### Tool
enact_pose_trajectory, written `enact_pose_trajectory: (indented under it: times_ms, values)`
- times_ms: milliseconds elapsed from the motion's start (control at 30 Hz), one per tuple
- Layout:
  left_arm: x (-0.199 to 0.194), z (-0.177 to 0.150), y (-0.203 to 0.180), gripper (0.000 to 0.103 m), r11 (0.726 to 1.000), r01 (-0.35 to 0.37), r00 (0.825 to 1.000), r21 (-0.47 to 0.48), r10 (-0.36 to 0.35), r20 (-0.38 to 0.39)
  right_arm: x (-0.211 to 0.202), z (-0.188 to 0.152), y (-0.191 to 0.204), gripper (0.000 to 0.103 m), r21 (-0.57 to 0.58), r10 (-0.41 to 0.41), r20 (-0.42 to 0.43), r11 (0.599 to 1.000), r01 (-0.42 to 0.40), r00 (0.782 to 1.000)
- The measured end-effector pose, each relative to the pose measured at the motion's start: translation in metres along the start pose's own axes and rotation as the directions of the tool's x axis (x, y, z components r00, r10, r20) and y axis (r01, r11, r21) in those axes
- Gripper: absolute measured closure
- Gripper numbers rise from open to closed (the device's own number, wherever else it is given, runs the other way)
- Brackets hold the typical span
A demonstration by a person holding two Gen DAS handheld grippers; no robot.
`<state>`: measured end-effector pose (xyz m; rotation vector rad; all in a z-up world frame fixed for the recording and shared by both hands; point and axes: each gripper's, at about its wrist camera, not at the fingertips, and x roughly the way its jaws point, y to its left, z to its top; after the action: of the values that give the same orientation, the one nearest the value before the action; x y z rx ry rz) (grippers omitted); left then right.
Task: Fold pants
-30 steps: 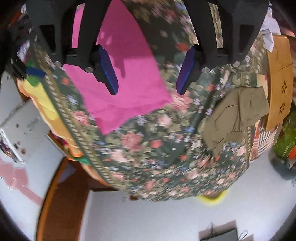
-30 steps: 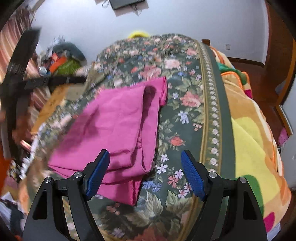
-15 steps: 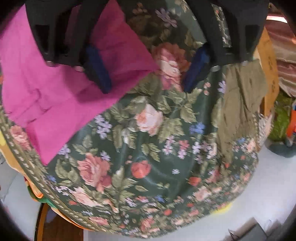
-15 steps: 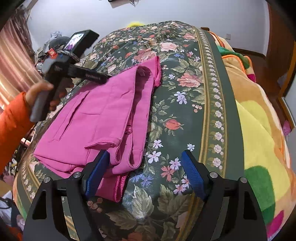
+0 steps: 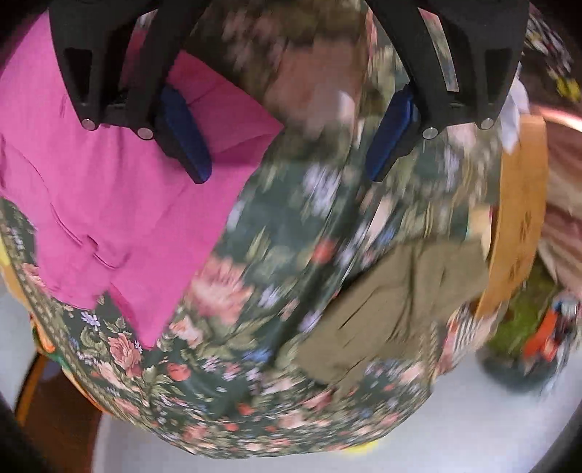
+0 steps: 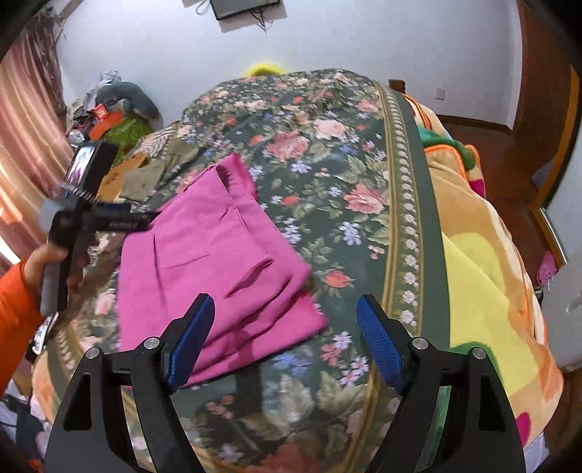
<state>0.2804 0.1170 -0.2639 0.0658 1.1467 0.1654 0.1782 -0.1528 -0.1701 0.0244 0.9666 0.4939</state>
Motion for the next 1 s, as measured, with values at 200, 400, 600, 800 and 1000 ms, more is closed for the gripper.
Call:
enact_pose_trajectory:
  times_ms: [200, 400, 600, 800, 1000]
  values:
    - [-0.039, -0.054, 0.011, 0.014, 0.998, 0.064, 0.998, -0.023, -0.064, 0.014, 0.002, -0.010, 0.026, 0.026, -0.042, 0.039, -0.023, 0.998, -0.040, 0.999]
    - [-0.068, -0.088, 0.006, 0.015, 0.992, 0.126, 0.991, -0.008, -0.126, 0.051, 0.015, -0.025, 0.026, 0.040, -0.017, 0.064, -0.061, 0.998, -0.065, 0.996]
    - [-0.096, -0.085, 0.021, 0.016, 0.982, 0.182, 0.977, -0.049, -0.175, 0.125, 0.010, -0.024, 0.012, 0.065, 0.018, 0.075, -0.057, 0.997, -0.074, 0.996]
    - [-0.088, -0.085, 0.000, 0.036, 0.968, 0.249, 0.964, 0.025, -0.251, 0.091, 0.013, -0.024, 0.007, 0.079, 0.016, 0.057, -0.048, 0.998, -0.056, 0.997]
    - [-0.067, -0.096, 0.006, 0.039, 0.980, 0.201, 0.977, -0.007, -0.200, 0.076, 0.022, -0.034, 0.009, 0.082, -0.041, 0.028, -0.070, 0.999, -0.031, 0.997]
